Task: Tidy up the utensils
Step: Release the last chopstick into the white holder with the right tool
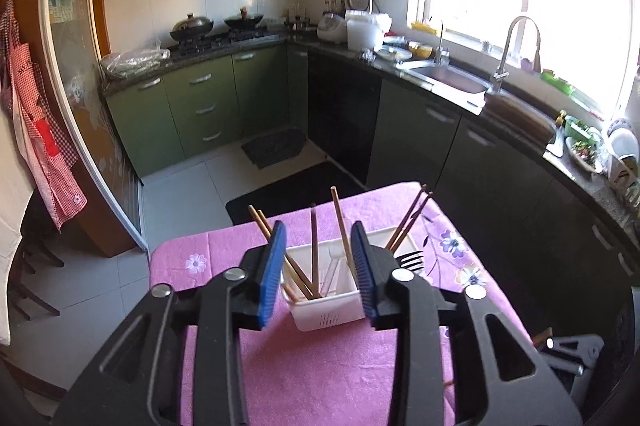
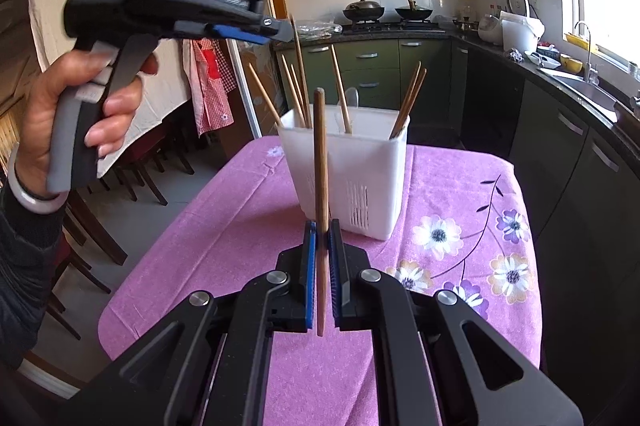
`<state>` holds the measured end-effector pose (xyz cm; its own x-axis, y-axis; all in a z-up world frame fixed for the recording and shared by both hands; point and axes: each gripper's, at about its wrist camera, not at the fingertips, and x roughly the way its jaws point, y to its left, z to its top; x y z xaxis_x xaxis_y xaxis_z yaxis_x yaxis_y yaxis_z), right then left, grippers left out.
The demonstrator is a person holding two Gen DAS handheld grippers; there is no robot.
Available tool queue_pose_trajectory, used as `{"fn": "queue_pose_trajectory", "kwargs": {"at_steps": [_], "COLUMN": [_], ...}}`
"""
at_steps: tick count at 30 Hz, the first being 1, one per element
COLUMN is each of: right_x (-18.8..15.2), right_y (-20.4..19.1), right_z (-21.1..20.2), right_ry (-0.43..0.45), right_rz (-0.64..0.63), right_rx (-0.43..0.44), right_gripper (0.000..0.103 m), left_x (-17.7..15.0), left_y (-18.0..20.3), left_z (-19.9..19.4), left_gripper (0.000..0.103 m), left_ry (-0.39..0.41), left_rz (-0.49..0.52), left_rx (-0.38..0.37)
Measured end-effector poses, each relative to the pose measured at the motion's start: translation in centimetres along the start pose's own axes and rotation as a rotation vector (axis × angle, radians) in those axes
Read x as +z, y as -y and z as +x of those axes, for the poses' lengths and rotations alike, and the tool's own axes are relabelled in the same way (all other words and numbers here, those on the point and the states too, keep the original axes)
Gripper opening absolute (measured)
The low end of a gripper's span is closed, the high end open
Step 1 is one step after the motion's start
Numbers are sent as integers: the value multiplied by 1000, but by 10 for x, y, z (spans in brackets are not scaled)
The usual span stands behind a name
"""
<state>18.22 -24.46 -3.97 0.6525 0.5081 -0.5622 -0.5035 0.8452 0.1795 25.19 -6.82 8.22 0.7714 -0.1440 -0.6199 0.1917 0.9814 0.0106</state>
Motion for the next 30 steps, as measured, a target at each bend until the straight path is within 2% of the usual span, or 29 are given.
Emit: {"fn": "queue_pose_trajectory", "kwargs": {"at_steps": [1, 2, 4, 6, 9, 14, 18, 22, 26, 30], "right_x": [5, 12, 26, 44, 73, 121, 149, 161, 150, 137], "right_y": [0, 1, 2, 1, 1, 7, 13, 22, 24, 27], "right_z": [-3, -7, -14, -24, -35, -41, -23, 13, 54, 79], "right_ry": [10, 25, 53, 98, 166, 284, 311, 254, 160, 106], "right_rz": [-1, -4, -5, -12, -15, 10, 21, 29, 34, 40], "right_rx": [2, 3, 6, 7, 8, -23, -73, -117, -121, -122], "right_gripper": [7, 7, 7, 7, 7, 7, 7, 7, 7, 7], "left_x": [-4, -12, -27, -48, -83, -134, -158, -167, -168, -172], "left_y": [-2, -4, -6, -9, -16, -21, -22, -23, -23, -26], "left_z": [-11, -26, -45, -67, -88, -99, -103, -100, -89, -80], "left_gripper": [52, 59, 83, 96, 96, 96, 96, 96, 96, 96], "left_ry": [24, 60, 107, 166, 207, 208, 223, 222, 187, 161], "left_rz": [-5, -10, -10, -8, -15, -58, -89, -127, -143, -169], "left_rx": [-3, 2, 22, 58, 102, 151, 182, 164, 129, 102]}}
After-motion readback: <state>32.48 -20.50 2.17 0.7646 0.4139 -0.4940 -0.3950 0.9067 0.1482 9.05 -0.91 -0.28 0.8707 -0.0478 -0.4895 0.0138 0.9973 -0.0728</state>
